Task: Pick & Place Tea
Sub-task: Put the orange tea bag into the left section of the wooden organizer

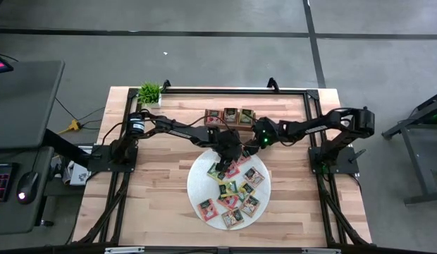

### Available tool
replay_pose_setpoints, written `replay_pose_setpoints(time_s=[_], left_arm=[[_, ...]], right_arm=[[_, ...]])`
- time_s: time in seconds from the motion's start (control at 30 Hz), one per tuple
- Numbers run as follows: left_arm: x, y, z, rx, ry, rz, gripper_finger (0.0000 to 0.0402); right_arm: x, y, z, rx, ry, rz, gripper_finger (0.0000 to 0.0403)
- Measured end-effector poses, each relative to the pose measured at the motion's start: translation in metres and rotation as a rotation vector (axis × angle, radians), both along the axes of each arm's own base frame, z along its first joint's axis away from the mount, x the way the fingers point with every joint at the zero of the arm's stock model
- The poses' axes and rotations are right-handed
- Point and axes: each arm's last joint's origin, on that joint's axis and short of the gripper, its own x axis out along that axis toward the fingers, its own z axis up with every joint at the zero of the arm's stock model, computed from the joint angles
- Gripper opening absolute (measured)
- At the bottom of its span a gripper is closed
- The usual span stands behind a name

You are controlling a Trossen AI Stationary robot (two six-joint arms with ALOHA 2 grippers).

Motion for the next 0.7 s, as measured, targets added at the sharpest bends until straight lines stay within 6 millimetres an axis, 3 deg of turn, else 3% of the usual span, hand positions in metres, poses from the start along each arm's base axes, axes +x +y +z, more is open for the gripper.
replay_pose_setpoints(time_s=[0.23,0.7], left_arm=[[-0.0001,0.0,-0.0006,0.011,-0.001,-0.015,0.0],[-0.0005,-0.0001,-0.001,0.005,0.0,-0.02,0.0]], right_arm=[[-0.0005,-0.0015,0.0003,0.053,-0.01,0.003,0.0251],[0.004,-0.0019,0.002,0.073,-0.064,0.003,0.0211]])
